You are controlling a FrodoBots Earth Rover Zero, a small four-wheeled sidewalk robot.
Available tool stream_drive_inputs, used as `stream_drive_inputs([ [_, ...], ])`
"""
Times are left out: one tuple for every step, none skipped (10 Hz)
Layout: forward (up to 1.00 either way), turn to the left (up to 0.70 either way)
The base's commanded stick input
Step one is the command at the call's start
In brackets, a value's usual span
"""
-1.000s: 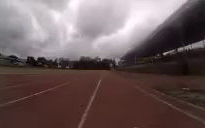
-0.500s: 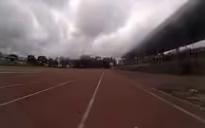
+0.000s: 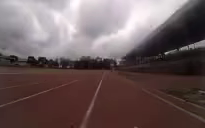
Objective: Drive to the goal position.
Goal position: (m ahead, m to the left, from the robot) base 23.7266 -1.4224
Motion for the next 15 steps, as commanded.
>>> stream_drive_inputs([
  [0.70, 0.00],
  [0.70, 0.00],
  [0.70, 0.00],
  [0.70, 0.00],
  [0.70, 0.00],
  [0.70, 0.00],
  [0.70, 0.00],
  [0.70, 0.00],
  [0.70, 0.00],
  [0.70, 0.00],
  [0.70, 0.00],
  [0.70, 0.00],
  [0.70, 0.00],
  [0.70, 0.00],
  [0.70, 0.00],
])
